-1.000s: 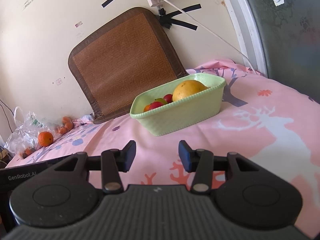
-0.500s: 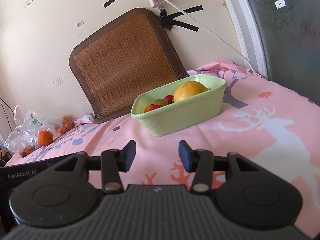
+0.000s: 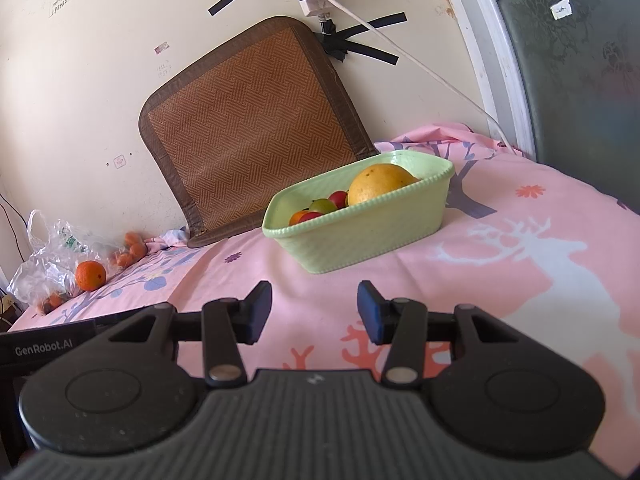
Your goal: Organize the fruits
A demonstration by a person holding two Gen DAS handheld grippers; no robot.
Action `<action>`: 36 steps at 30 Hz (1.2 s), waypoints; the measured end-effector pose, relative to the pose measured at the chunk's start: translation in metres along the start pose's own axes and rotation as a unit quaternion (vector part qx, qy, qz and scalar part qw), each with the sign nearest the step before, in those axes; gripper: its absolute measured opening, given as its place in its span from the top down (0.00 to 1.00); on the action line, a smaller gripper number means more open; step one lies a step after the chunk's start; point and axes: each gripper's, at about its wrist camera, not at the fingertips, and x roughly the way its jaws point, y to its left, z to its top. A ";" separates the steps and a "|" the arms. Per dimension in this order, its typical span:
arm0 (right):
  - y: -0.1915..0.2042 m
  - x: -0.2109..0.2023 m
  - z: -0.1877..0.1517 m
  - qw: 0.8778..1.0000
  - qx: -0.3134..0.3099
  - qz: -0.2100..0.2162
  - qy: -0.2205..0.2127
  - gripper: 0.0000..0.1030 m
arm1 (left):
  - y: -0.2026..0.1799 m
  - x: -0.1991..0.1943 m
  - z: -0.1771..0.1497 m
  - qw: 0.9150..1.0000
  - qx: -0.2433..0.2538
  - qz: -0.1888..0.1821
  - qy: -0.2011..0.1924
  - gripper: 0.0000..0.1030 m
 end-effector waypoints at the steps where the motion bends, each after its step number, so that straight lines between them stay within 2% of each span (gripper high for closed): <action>1: 0.000 0.000 0.000 1.000 0.000 0.000 0.000 0.52 | 0.000 0.000 0.000 1.000 0.000 0.000 0.000 0.46; 36: 0.000 0.005 0.001 1.000 -0.009 0.001 0.012 0.51 | -0.001 0.002 -0.001 1.000 -0.001 0.010 0.003 0.43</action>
